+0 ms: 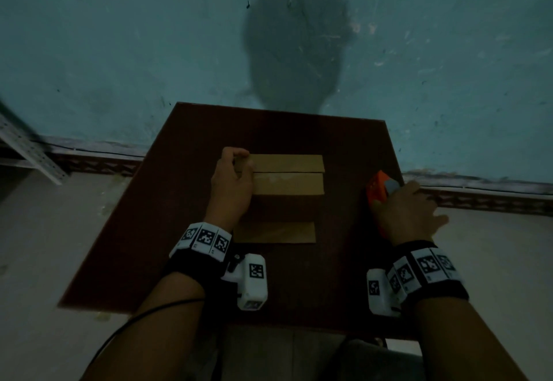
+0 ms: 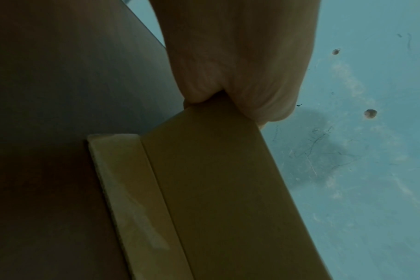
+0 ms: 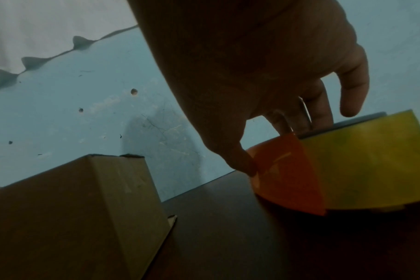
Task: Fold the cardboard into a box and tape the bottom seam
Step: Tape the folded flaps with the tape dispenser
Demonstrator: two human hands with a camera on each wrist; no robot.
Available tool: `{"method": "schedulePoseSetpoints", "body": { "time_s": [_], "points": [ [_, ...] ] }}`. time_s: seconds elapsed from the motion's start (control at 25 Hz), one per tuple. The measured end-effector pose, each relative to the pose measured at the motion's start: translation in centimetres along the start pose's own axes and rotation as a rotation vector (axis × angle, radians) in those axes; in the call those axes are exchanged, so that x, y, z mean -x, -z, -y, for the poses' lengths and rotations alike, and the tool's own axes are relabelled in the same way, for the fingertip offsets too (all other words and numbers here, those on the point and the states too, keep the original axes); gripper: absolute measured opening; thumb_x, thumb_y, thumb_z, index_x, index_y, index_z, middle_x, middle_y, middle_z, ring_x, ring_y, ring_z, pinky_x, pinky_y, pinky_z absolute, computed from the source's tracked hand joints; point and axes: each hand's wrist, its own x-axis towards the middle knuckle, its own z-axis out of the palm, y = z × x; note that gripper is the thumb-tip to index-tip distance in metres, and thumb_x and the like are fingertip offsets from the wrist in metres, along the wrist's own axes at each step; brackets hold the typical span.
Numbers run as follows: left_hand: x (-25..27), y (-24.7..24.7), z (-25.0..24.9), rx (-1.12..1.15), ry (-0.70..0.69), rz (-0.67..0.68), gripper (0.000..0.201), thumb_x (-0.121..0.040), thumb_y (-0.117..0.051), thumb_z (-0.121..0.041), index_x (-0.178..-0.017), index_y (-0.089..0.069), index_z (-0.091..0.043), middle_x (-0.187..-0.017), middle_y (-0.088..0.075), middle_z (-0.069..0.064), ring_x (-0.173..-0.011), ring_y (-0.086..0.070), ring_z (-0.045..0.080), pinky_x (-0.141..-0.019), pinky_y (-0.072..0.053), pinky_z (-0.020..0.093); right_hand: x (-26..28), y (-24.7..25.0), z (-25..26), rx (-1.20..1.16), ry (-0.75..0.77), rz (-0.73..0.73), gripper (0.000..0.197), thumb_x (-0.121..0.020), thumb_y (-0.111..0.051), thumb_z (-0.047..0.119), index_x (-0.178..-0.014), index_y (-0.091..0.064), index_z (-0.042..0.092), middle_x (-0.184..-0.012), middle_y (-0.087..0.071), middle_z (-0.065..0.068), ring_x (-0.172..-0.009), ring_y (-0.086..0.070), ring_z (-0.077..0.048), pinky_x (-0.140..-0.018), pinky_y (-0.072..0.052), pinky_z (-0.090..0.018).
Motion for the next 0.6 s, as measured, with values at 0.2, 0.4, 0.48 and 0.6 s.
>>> {"method": "schedulePoseSetpoints", "body": {
  "time_s": [0.2, 0.4, 0.48, 0.6],
  "points": [
    [0.1, 0.0, 0.0, 0.013, -0.007, 0.002, 0.024, -0.11, -0.054, -0.035, -0.134, -0.052, -0.037, -0.136, -0.047, -0.006, -0.124, -0.052, 0.021, -0.071, -0.043, 0.025, 0.7, 0.7, 1.2, -0.256, 0.053, -0.05, 0.074, -0.101, -0.063, 0.035, -0.155, -0.032, -0.006, -0.138, -0.066, -0.033, -0.126, -0.066, -0.052, -0.111, -0.043, -0.061],
    [0.1, 0.2, 0.2, 0.031, -0.011, 0.01, 0.033, -0.11, -0.055, -0.036, -0.143, -0.051, -0.036, -0.136, -0.048, -0.006, -0.114, -0.055, 0.015, -0.071, -0.042, 0.023, 2.2, 4.4, 3.9, -0.721, 0.21, -0.191, 0.036, -0.107, -0.055, 0.027, -0.137, -0.047, 0.009, -0.119, -0.072, -0.022, -0.1, -0.072, -0.041, -0.087, -0.058, -0.051],
    [0.0, 0.3, 0.2, 0.034, -0.01, 0.026, 0.034, -0.11, -0.054, -0.037, -0.144, -0.05, -0.036, -0.137, -0.049, -0.004, -0.112, -0.055, 0.014, -0.071, -0.042, 0.023, 2.6, 5.9, 4.8, -0.948, 0.314, -0.214, 0.023, -0.104, -0.057, 0.031, -0.126, -0.057, 0.024, -0.107, -0.072, -0.01, -0.093, -0.072, -0.034, -0.078, -0.059, -0.048],
    [-0.1, 0.4, 0.5, 0.039, -0.002, 0.04, 0.033, -0.11, -0.052, -0.04, -0.143, -0.05, -0.039, -0.14, -0.051, 0.0, -0.12, -0.055, 0.021, -0.075, -0.045, 0.028, 2.8, 8.5, 6.5, -1.144, 0.444, -0.208, 0.009, -0.101, -0.064, 0.032, -0.109, -0.066, 0.033, -0.096, -0.075, -0.003, -0.085, -0.076, -0.012, -0.075, -0.063, -0.038]
  ]
}}
